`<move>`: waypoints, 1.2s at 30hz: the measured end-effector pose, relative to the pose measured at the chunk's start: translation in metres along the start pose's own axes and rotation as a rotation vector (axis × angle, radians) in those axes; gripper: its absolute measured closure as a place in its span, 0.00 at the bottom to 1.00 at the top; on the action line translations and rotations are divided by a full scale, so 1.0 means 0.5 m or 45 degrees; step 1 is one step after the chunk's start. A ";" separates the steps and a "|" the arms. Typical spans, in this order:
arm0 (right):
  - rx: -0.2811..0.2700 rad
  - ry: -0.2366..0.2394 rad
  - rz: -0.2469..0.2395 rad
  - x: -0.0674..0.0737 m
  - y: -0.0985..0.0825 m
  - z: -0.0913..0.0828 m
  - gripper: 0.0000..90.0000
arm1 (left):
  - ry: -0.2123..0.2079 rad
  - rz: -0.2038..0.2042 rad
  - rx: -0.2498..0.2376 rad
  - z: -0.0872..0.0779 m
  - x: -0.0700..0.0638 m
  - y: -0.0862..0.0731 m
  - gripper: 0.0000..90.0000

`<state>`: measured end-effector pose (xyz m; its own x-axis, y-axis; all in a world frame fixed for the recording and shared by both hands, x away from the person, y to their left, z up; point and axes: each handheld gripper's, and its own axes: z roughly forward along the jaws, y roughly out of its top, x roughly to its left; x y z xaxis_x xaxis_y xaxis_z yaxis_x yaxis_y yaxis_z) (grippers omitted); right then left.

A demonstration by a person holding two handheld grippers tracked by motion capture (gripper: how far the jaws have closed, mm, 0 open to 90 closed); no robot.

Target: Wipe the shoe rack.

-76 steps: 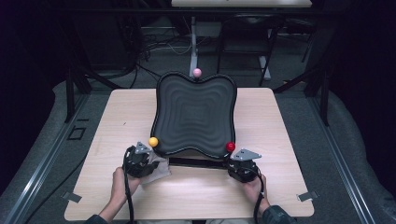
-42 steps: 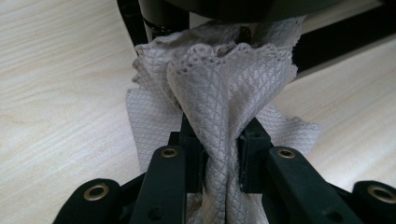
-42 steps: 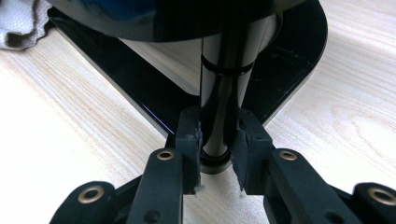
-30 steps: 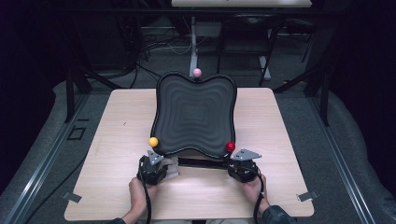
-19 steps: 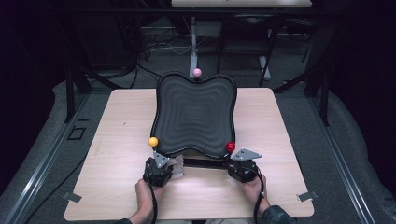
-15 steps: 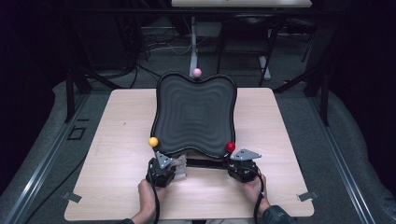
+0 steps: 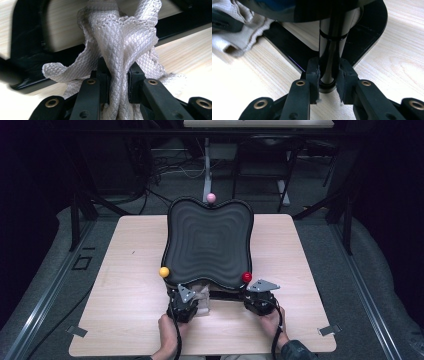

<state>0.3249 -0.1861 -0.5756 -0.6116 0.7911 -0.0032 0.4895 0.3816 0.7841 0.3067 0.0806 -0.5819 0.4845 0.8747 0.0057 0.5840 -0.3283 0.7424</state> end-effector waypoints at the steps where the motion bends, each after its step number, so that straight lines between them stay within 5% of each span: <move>1: 0.000 0.000 0.000 0.000 0.000 0.000 0.82 | -0.012 -0.003 0.000 0.002 -0.006 0.002 0.85; 11: 0.000 0.002 0.001 0.000 0.000 0.000 0.82 | -0.077 0.019 -0.016 0.021 -0.062 0.015 0.84; 36: 0.013 0.003 -0.002 -0.001 0.000 -0.001 0.82 | -0.218 0.053 -0.023 0.050 -0.142 0.041 0.84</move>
<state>0.3250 -0.1869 -0.5752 -0.6140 0.7893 -0.0032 0.4946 0.3879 0.7778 0.3006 0.0030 -0.5837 0.6128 0.7865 -0.0764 0.5499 -0.3550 0.7560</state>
